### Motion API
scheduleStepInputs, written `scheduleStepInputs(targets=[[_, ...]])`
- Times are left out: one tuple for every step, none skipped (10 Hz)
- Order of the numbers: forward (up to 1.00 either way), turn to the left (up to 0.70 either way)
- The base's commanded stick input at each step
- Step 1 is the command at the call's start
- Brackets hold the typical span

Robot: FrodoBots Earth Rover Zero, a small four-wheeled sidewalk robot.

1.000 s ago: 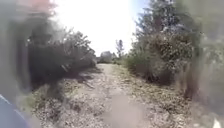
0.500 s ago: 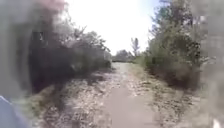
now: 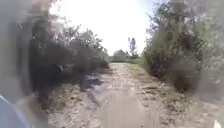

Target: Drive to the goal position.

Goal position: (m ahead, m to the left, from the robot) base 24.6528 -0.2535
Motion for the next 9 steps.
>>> scheduleStepInputs(targets=[[0.70, 0.00], [0.70, 0.00], [0.70, 0.00], [0.70, -0.06], [0.70, -0.15], [0.70, -0.24], [0.70, -0.32], [0.70, 0.00], [0.70, 0.00]])
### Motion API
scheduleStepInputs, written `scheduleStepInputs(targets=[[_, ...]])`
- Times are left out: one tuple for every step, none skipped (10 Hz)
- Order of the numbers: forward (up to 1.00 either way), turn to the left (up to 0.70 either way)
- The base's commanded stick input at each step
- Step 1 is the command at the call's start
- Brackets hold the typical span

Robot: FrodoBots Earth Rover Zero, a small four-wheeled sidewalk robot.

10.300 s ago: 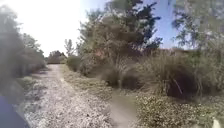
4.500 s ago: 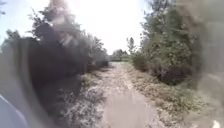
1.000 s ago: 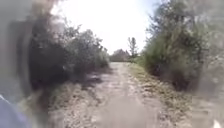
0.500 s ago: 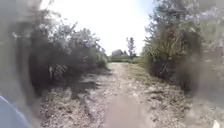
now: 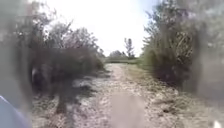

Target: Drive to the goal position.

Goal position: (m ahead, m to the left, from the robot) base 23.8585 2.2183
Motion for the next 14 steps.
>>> scheduleStepInputs(targets=[[0.70, 0.00], [0.70, 0.00], [0.70, 0.00], [0.70, 0.00], [0.70, 0.00], [0.70, 0.00], [0.70, 0.00], [0.70, 0.00], [0.70, 0.00], [0.70, 0.00], [0.70, 0.00], [0.70, 0.00], [0.70, 0.00], [0.70, 0.00]])
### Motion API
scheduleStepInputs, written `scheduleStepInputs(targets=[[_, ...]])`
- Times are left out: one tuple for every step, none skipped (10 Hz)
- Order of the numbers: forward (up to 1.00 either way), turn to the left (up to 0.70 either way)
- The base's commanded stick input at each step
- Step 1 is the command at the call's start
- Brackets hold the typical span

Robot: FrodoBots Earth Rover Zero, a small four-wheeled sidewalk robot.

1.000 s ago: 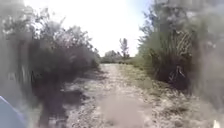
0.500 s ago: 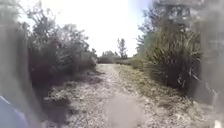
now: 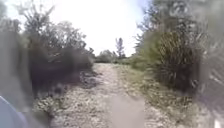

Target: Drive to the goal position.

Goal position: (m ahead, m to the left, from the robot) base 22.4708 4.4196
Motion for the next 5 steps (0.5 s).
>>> scheduleStepInputs(targets=[[0.70, 0.00], [0.70, 0.00], [0.70, 0.00], [0.70, 0.00], [0.70, 0.00]])
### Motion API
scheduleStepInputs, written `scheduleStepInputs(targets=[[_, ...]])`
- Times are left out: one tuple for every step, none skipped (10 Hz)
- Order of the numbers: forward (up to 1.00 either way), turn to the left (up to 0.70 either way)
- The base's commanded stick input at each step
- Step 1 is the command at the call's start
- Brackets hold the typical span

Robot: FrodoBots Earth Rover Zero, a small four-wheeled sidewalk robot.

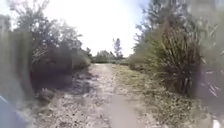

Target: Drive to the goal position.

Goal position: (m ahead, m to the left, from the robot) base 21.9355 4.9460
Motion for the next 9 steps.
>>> scheduleStepInputs(targets=[[0.70, 0.00], [0.70, 0.00], [0.70, 0.00], [0.70, 0.00], [0.70, 0.00], [0.70, 0.00], [0.70, 0.00], [0.70, 0.00], [0.70, 0.00]])
